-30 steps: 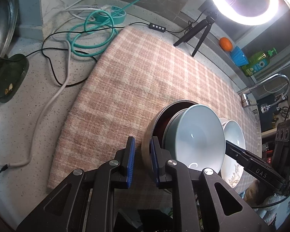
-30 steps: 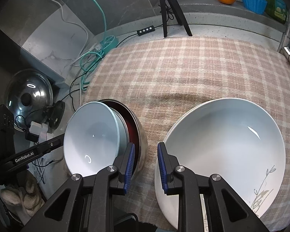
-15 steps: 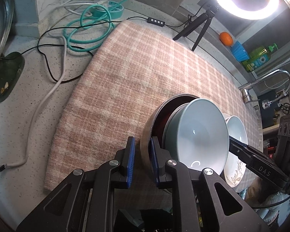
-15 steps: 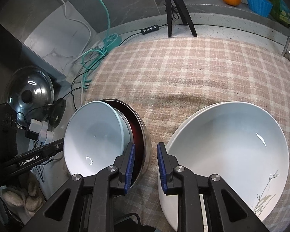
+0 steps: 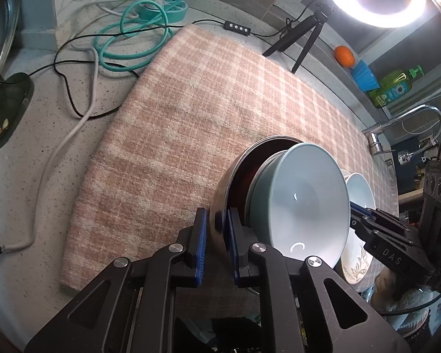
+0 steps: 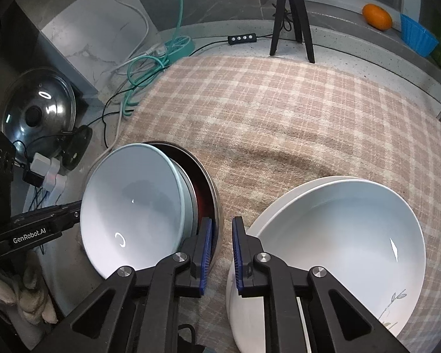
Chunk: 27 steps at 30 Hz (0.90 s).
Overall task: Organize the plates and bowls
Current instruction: 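Close both tools on the rim of the nested bowl stack, then lift and carry the nested bowls with both tools over the plate stack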
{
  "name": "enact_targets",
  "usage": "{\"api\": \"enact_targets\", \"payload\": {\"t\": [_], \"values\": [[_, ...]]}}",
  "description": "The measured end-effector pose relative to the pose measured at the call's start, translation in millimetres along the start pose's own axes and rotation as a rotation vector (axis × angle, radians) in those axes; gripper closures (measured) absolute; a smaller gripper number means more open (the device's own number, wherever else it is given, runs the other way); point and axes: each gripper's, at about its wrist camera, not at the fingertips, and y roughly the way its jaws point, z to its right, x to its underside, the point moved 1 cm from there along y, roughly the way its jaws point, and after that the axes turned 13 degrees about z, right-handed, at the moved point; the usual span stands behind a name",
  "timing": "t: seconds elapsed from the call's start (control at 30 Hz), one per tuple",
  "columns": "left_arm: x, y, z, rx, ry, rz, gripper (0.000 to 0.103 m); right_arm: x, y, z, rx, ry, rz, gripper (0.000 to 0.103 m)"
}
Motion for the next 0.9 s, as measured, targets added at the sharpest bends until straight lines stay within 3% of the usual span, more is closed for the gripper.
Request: {"api": "enact_targets", "payload": {"t": [0.9], "values": [[-3.0, -5.9, 6.3, -0.029, 0.013, 0.035, 0.094, -0.2, -1.5, -4.5, 0.002, 0.065, -0.016, 0.096]]}}
